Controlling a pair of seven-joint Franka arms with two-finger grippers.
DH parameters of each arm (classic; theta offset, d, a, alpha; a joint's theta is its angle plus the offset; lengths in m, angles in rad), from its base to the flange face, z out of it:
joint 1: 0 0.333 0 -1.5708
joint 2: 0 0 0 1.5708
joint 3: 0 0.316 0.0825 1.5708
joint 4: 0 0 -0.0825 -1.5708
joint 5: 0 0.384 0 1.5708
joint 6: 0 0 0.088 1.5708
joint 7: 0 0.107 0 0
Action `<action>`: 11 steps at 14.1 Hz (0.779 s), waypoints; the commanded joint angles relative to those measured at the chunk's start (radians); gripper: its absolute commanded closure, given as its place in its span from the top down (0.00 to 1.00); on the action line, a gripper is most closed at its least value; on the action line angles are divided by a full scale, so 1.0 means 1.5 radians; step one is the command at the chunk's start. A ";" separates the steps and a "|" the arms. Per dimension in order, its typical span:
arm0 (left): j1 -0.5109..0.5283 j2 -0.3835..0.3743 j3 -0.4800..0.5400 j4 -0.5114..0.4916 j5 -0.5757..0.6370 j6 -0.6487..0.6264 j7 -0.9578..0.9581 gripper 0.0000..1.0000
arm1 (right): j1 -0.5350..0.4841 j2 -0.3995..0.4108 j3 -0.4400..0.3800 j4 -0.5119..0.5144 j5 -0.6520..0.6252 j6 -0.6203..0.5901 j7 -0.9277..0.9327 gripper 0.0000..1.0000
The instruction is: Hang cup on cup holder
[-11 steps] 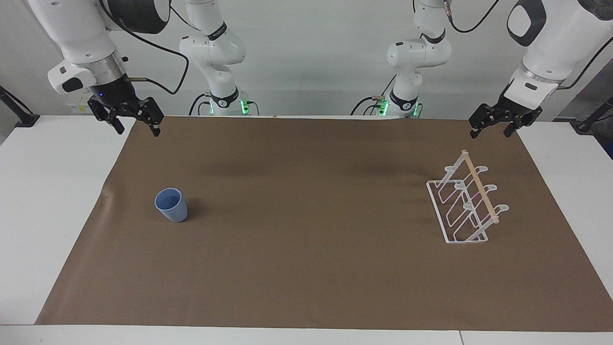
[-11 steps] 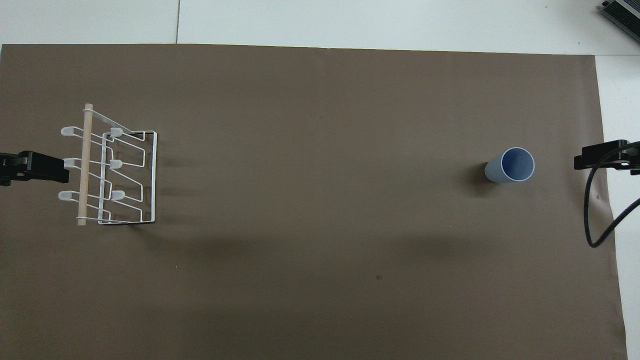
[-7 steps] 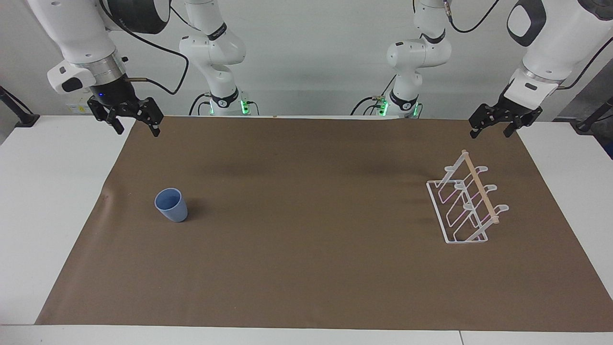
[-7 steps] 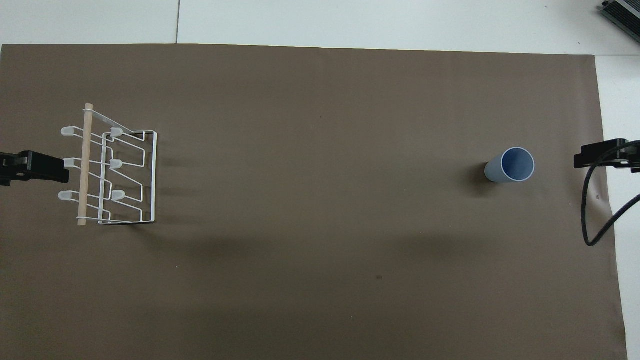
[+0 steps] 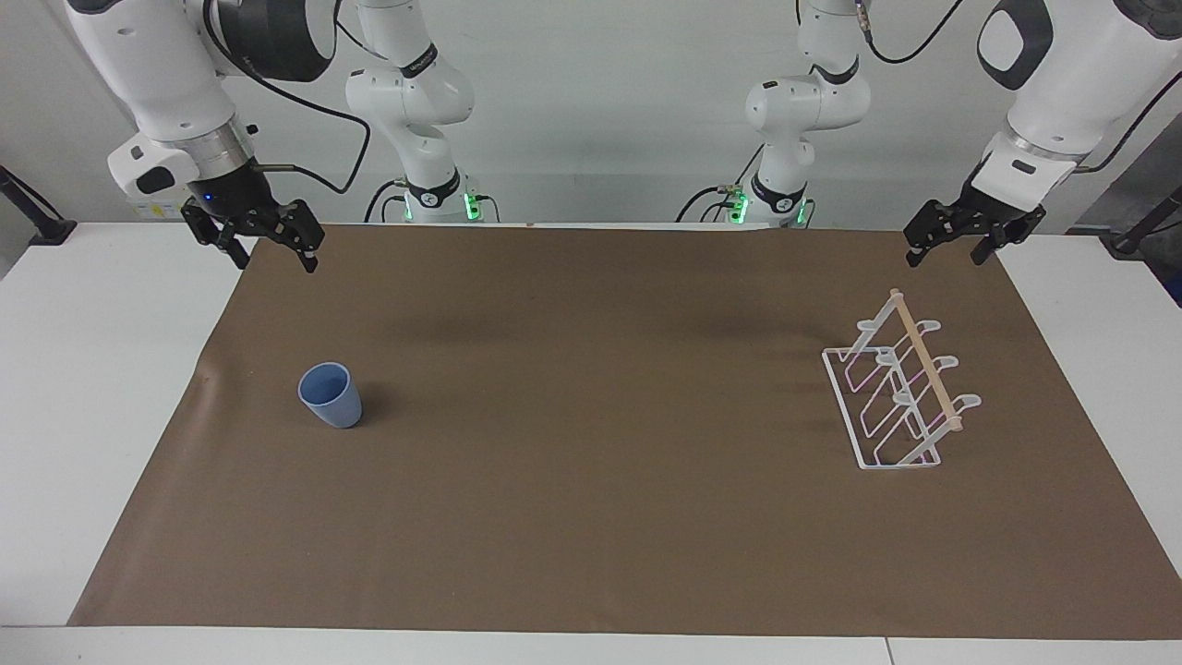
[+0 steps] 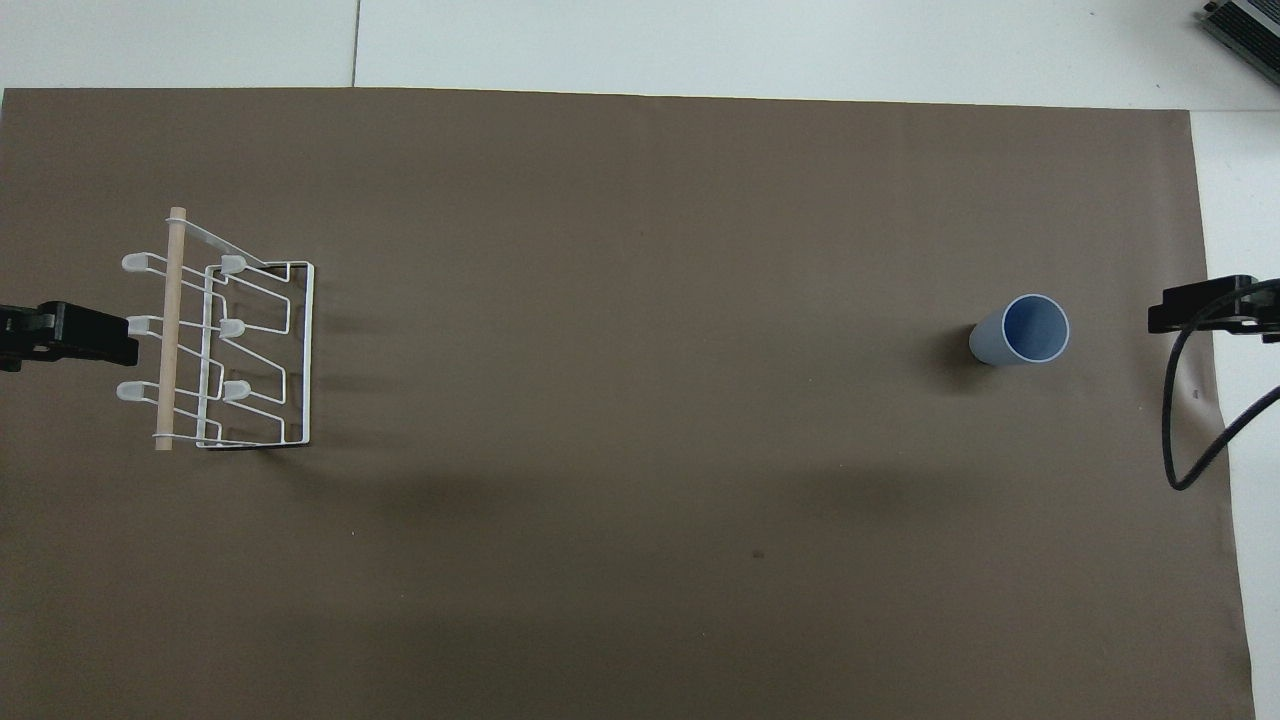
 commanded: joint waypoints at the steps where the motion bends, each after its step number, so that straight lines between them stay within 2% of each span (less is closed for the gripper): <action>1: 0.007 -0.011 -0.003 -0.013 0.005 0.004 0.000 1.00 | 0.013 -0.018 0.002 -0.091 0.000 0.115 -0.011 1.00; 4: 0.007 -0.011 -0.003 -0.013 0.005 0.004 0.000 1.00 | 0.020 0.008 0.002 -0.119 0.000 0.182 -0.011 1.00; 9: 0.007 -0.011 -0.003 -0.013 0.005 0.004 0.000 1.00 | 0.020 0.099 0.002 -0.128 -0.001 0.283 -0.033 1.00; 11: 0.007 -0.011 -0.003 -0.013 0.005 0.004 0.000 1.00 | 0.020 0.119 0.004 -0.136 -0.002 0.313 -0.068 1.00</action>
